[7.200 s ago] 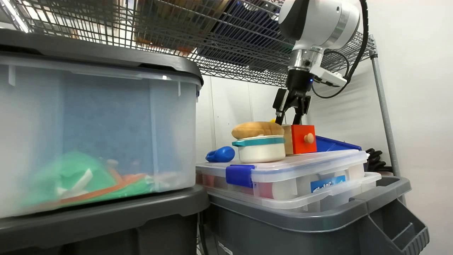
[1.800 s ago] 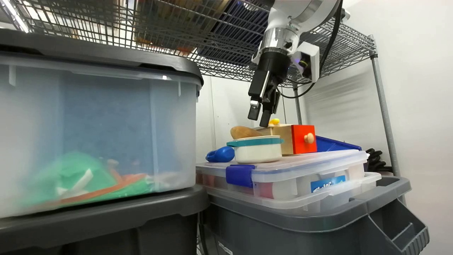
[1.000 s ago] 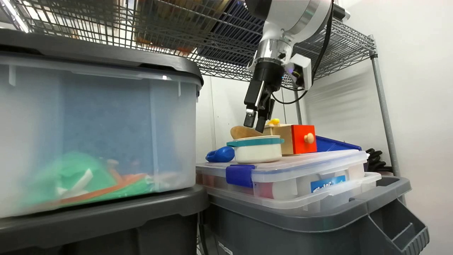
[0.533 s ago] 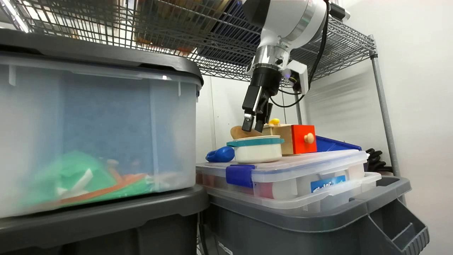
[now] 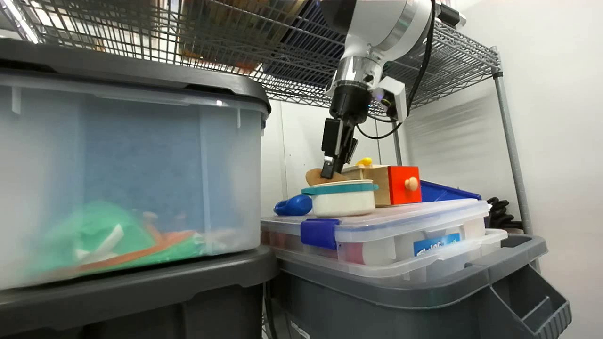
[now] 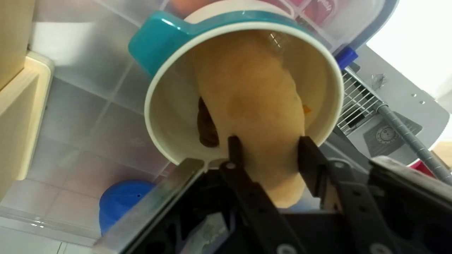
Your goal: Put the brown object in the drawer, then put in the white bowl, then put the knife in the drawer
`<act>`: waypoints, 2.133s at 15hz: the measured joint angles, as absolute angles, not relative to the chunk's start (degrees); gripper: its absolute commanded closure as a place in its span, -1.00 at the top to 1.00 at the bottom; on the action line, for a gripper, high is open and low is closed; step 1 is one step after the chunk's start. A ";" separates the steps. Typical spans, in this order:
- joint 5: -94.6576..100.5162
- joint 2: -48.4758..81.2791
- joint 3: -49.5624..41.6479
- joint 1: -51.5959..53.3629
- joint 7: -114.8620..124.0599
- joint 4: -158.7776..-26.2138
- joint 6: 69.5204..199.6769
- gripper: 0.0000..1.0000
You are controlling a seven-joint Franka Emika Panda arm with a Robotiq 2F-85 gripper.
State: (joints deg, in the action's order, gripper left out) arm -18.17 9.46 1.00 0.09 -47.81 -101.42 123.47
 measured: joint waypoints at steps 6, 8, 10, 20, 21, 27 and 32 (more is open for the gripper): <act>-18.17 9.45 1.04 -0.14 -48.03 -101.33 123.47 -0.96; -18.36 9.26 1.05 -0.45 -48.49 -101.43 123.47 -0.97; -19.08 8.69 1.06 -0.86 -49.26 -101.73 123.47 -0.97; -25.27 0.81 0.19 -2.70 -52.10 -106.48 123.47 -0.97; -25.74 0.03 -0.10 -2.75 -52.18 -106.84 123.46 -0.97; -27.96 -5.87 -2.18 -2.76 -52.24 -108.06 121.43 -0.97; -28.61 -7.50 -3.32 -2.52 -52.65 -108.66 121.38 -0.97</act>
